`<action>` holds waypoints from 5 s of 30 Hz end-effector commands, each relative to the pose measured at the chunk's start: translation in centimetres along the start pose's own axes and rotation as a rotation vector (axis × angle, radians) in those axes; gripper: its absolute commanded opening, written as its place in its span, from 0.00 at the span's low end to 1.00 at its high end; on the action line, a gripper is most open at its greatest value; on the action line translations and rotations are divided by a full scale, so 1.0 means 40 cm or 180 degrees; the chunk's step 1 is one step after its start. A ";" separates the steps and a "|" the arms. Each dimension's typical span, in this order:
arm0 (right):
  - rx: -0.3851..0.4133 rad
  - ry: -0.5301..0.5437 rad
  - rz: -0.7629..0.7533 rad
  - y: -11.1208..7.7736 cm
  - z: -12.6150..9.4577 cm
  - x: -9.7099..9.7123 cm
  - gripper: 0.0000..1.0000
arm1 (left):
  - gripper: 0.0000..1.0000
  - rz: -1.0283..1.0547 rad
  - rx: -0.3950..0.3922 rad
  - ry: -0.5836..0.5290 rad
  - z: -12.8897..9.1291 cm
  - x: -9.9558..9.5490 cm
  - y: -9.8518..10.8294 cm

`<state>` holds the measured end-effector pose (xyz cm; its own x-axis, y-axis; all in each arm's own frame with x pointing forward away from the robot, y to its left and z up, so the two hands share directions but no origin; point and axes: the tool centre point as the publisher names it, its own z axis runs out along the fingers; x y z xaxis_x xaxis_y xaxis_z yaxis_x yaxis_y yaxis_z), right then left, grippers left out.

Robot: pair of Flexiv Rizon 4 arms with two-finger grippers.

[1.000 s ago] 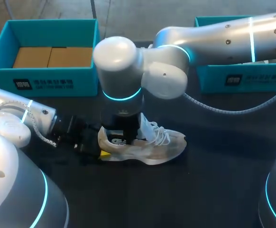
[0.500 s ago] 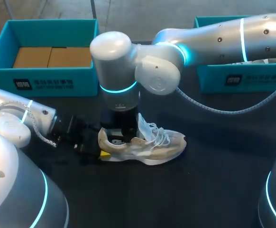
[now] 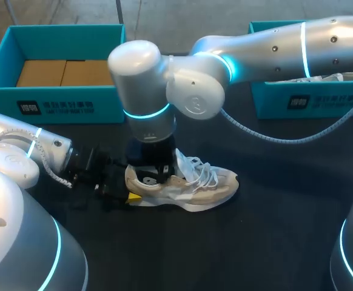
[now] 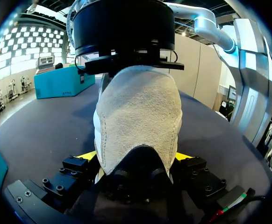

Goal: Take the shoe out of the shoebox, open the shoe tongue, remove and reinsert the insole, then place the shoe into the shoebox

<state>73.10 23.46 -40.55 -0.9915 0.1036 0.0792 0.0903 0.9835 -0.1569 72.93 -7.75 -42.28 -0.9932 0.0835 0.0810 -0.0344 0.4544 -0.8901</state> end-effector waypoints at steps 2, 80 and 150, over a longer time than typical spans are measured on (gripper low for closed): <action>-0.0075 -0.0111 0.0018 -0.008 0.005 0.021 0.00 | 0.00 -0.0002 -0.0003 -0.0004 0.002 -0.003 0.000; -0.1174 0.0184 -0.0618 0.062 -0.248 -0.017 0.00 | 0.00 -0.0002 -0.0003 -0.0004 0.002 -0.003 0.000; -0.2399 0.1657 -0.0117 0.137 -0.201 0.014 0.37 | 0.00 -0.0002 -0.0003 -0.0004 0.002 -0.003 0.000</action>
<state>73.80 29.85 -33.13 -0.8447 -0.0524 0.5326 0.2781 0.8073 0.5205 73.06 -7.76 -42.22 -0.9933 0.0822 0.0807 -0.0348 0.4541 -0.8902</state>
